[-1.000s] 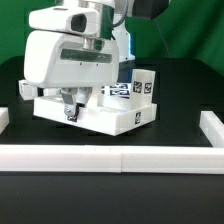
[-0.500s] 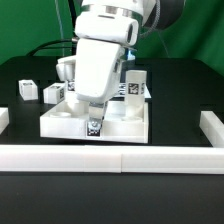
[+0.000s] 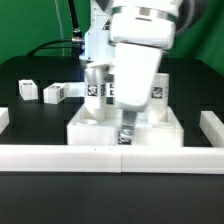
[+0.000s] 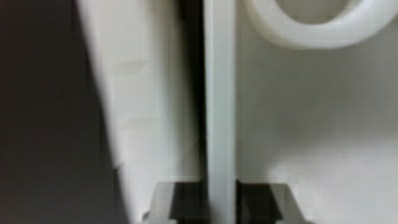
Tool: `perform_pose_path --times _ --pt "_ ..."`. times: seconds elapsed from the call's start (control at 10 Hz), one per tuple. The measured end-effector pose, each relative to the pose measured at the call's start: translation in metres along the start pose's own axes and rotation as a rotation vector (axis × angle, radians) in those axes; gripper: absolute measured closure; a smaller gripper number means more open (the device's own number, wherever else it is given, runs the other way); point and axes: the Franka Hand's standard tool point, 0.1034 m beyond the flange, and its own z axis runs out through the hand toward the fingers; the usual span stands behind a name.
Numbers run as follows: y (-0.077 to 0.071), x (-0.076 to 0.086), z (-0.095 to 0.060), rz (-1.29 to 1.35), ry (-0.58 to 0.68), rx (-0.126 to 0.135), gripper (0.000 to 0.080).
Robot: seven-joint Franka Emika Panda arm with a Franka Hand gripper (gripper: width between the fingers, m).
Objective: Assemble square table
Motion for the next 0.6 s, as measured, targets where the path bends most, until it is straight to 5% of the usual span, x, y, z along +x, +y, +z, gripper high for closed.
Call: perform_pose_path --times 0.1,0.6 --pt "0.0006 0.0047 0.0013 -0.019 -0.011 0.021 0.0731" --pt "0.0001 0.0085 0.0003 -0.065 -0.026 0.015 0.0731"
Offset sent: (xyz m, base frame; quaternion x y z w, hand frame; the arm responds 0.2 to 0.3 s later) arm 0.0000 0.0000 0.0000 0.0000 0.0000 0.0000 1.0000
